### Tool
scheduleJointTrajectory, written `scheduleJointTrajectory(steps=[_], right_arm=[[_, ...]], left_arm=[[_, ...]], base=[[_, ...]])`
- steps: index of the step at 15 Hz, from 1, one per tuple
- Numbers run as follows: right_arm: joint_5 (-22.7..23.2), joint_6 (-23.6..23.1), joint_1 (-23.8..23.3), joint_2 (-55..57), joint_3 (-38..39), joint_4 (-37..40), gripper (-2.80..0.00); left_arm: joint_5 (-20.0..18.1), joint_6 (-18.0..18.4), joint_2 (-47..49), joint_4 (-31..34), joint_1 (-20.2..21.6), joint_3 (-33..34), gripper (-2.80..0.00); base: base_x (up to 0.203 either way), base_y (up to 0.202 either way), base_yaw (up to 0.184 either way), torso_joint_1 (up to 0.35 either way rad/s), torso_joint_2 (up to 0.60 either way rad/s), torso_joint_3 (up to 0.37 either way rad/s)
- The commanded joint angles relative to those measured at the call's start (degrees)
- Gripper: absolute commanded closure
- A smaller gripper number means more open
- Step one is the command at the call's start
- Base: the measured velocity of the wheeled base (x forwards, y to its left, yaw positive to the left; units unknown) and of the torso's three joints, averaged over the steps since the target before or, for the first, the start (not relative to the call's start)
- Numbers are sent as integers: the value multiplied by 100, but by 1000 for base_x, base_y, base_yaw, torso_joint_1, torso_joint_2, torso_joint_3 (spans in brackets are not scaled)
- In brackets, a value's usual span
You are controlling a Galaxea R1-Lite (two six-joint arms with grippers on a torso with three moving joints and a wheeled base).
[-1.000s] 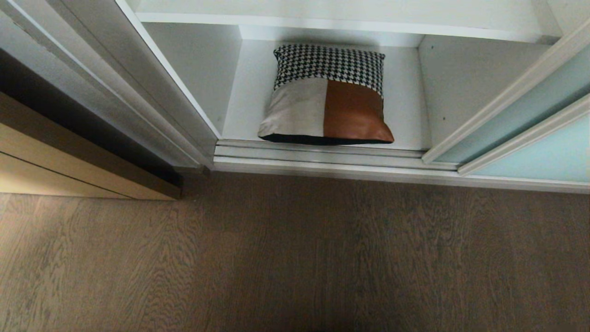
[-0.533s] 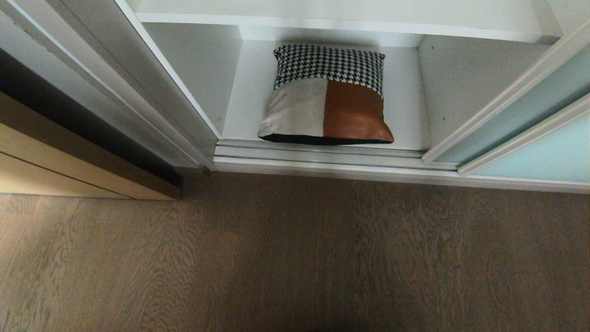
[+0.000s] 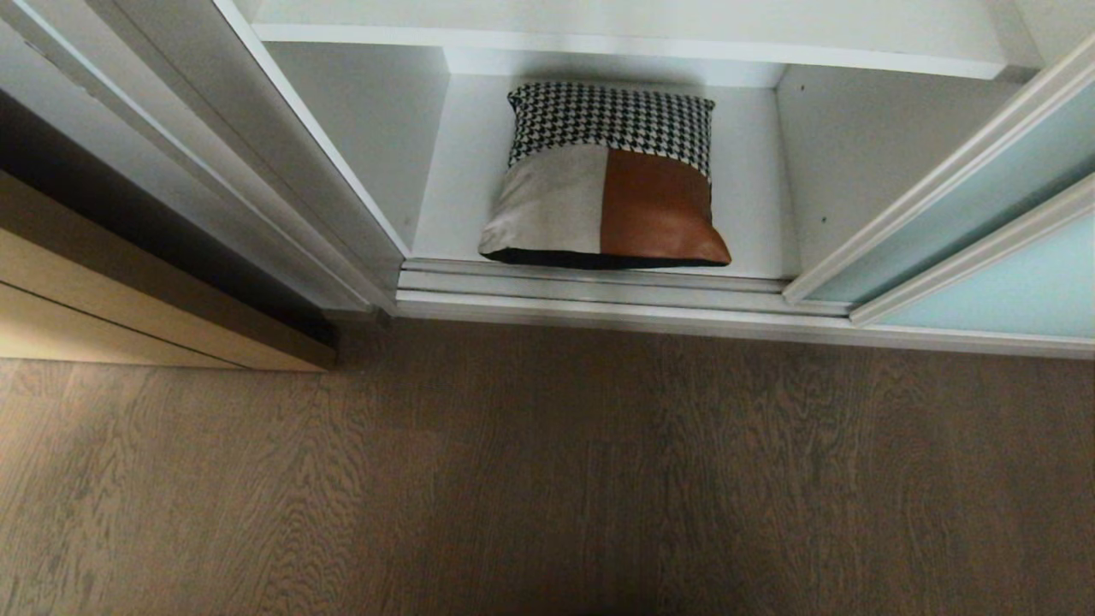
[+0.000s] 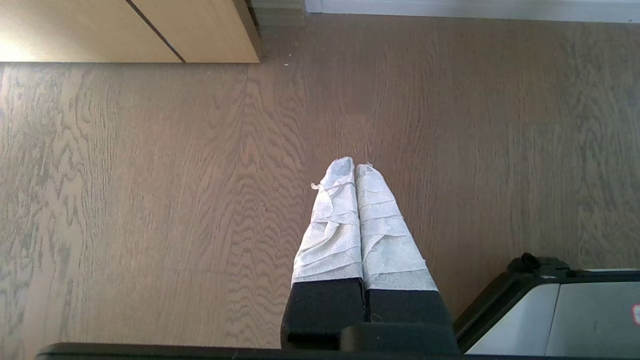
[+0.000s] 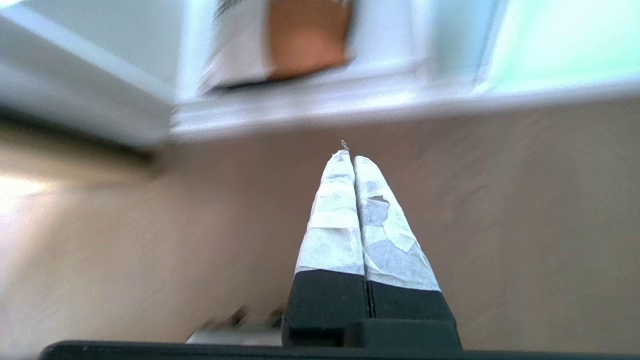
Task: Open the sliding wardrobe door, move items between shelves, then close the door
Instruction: Close the door
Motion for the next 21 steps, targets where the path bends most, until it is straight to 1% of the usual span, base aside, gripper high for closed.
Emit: scheduleJointTrajectory(steps=[1, 3, 7, 8, 10, 11, 13, 15, 17, 19, 20, 21], right_arm=[[-334, -213, 69, 465, -787, 45, 0], [-678, -291, 99, 828, -1591, 110, 0], [-1099, -519, 121, 1308, -3134, 727, 0], [-1321, -560, 118, 1489, -3484, 802, 0], [-1787, -686, 113, 1808, -3983, 870, 0], [-1847, -749, 118, 1880, -4173, 997, 0], [-1961, -843, 113, 2045, -4311, 1039, 0], [-2167, -853, 112, 2212, -4366, 824, 0], [-2305, -818, 115, 2384, -4249, 757, 0], [-2515, -802, 129, 2559, -4130, 439, 0], [-2475, -868, 130, 2529, -4132, 439, 0], [-2316, -951, 115, 2422, -4096, 485, 0]], left_arm=[[-1, 0, 27, 6, 0, -4, 0], [-1, 0, 27, 6, 0, 4, 0], [-1, 0, 27, 6, 0, 4, 0], [-1, 0, 27, 6, 0, -4, 0], [-1, 0, 27, 6, 0, 4, 0], [-1, 0, 27, 6, 0, 4, 0], [-1, 1, 27, 6, 0, 4, 0], [-1, 0, 27, 6, 0, 4, 0], [-1, 0, 27, 6, 0, 0, 0], [-1, 0, 27, 6, 0, -1, 0], [-1, 0, 27, 6, 0, 4, 0], [-1, 0, 27, 6, 0, 1, 0]], base=[[0, 0, 0, 0, 0, 0], [0, 0, 0, 0, 0, 0], [0, 0, 0, 0, 0, 0], [0, 0, 0, 0, 0, 0], [0, 0, 0, 0, 0, 0], [0, 0, 0, 0, 0, 0], [0, 0, 0, 0, 0, 0], [0, 0, 0, 0, 0, 0], [0, 0, 0, 0, 0, 0], [0, 0, 0, 0, 0, 0], [0, 0, 0, 0, 0, 0], [0, 0, 0, 0, 0, 0]])
